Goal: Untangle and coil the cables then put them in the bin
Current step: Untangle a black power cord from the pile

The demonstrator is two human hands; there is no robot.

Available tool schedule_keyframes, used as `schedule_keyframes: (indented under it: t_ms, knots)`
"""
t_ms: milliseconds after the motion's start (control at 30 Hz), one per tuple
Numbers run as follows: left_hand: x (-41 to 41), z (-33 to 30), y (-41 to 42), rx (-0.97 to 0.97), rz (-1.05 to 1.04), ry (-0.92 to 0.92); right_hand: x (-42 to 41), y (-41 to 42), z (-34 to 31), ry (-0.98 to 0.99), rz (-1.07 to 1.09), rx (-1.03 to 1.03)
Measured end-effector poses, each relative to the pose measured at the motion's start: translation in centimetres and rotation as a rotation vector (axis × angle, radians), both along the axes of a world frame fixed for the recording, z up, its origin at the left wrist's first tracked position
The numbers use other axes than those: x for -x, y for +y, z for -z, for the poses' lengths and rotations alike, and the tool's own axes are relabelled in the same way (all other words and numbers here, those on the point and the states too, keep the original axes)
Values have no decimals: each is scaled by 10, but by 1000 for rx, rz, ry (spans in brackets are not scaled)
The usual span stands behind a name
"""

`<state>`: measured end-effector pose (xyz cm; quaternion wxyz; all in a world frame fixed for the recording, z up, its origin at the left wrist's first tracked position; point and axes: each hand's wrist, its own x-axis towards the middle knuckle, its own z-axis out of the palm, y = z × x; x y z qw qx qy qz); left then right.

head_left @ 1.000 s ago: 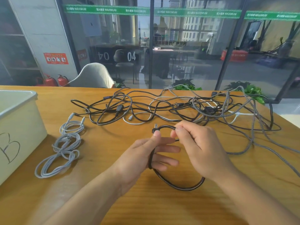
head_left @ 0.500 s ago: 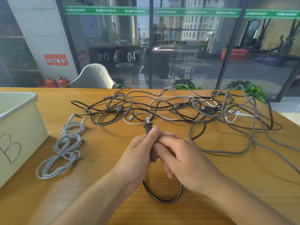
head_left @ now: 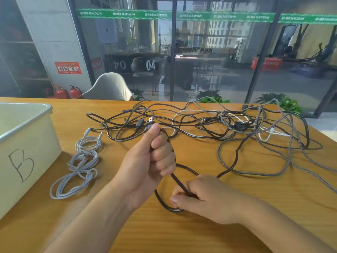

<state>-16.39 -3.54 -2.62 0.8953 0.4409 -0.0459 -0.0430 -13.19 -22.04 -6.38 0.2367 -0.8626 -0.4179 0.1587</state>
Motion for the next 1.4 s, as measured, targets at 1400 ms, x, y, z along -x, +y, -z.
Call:
schedule_keyframes:
  t_ms: [1400]
  knots:
    - [-3,22,-4,-1014,-185,-253,-26,-15,0,472,379,-809]
